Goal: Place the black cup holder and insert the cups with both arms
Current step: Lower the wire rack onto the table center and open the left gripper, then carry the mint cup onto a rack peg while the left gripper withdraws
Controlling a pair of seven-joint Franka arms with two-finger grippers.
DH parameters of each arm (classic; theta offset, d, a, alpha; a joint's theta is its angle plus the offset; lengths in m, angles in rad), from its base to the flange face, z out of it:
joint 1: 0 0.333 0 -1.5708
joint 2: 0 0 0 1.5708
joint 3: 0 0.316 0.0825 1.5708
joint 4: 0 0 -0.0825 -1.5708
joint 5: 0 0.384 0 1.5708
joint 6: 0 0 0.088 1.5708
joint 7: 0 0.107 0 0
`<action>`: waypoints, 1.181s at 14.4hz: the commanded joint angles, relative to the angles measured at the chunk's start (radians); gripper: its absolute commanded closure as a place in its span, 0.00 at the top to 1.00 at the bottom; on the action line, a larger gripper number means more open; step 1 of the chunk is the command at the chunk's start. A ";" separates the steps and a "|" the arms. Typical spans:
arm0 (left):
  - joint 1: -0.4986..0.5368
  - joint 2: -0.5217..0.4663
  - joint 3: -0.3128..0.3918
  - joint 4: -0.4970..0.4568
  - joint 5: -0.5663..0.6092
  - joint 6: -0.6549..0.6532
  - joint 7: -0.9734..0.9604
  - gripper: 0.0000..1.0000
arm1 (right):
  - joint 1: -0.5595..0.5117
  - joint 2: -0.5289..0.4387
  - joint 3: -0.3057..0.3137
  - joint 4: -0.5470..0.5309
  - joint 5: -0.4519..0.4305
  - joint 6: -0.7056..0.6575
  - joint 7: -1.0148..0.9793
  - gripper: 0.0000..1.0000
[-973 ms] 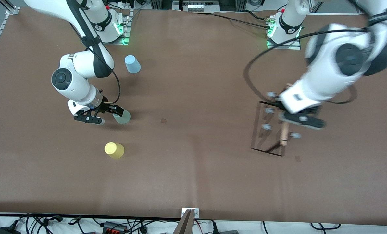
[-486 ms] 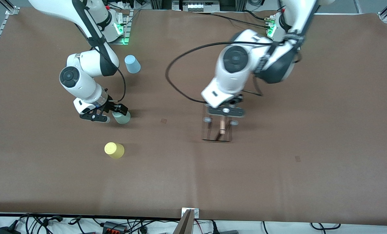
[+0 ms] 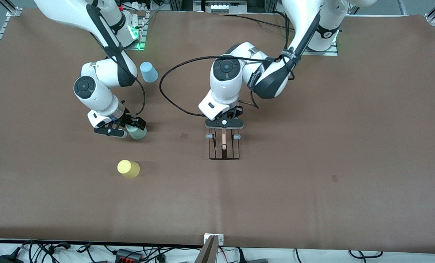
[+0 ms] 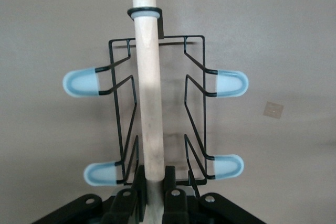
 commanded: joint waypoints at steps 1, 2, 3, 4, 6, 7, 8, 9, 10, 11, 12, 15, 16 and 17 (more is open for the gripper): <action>-0.017 0.016 0.014 0.037 -0.025 0.011 -0.012 0.01 | 0.008 0.005 -0.006 -0.020 0.000 0.045 0.009 1.00; -0.018 0.026 0.013 0.039 -0.023 0.012 -0.012 0.01 | 0.008 0.005 -0.006 -0.018 0.000 0.045 0.009 1.00; -0.020 0.032 0.014 0.037 -0.022 0.013 -0.011 0.01 | 0.008 0.005 -0.006 -0.018 0.000 0.045 0.009 1.00; -0.020 0.036 0.014 0.037 -0.020 0.013 -0.011 0.03 | 0.008 0.005 -0.006 -0.018 0.000 0.045 0.009 1.00; -0.021 0.036 0.014 0.037 -0.011 0.011 0.006 0.55 | 0.008 0.005 -0.006 -0.018 0.000 0.045 0.009 1.00; -0.021 0.036 0.016 0.037 -0.006 0.012 0.006 0.91 | 0.008 0.005 -0.006 -0.018 0.000 0.045 0.009 1.00; -0.021 0.030 0.019 0.037 -0.006 0.011 0.005 1.00 | 0.008 0.005 -0.006 -0.018 0.000 0.045 0.009 1.00; -0.021 0.024 0.018 0.037 -0.005 0.011 0.005 1.00 | 0.008 0.004 -0.006 -0.018 0.000 0.045 0.009 1.00; -0.017 0.007 0.021 0.037 -0.002 0.006 0.009 1.00 | 0.006 0.004 -0.006 -0.018 0.000 0.045 0.009 0.94; -0.012 -0.017 0.024 0.033 -0.002 -0.003 0.020 1.00 | 0.008 0.002 -0.008 -0.017 0.000 0.045 0.006 0.82; -0.009 -0.046 0.031 0.031 -0.005 -0.018 0.041 1.00 | 0.009 0.001 -0.009 -0.015 0.000 0.044 -0.001 0.68; 0.078 -0.141 0.047 0.034 -0.003 -0.124 0.176 1.00 | 0.009 -0.017 -0.009 -0.007 0.000 0.032 -0.010 0.32; 0.118 -0.173 0.047 0.034 -0.005 -0.176 0.256 1.00 | 0.009 -0.036 -0.011 -0.004 -0.002 0.009 -0.011 0.26; 0.165 -0.200 0.045 0.037 -0.003 -0.222 0.323 1.00 | 0.009 -0.066 -0.011 0.005 -0.003 -0.043 -0.011 0.22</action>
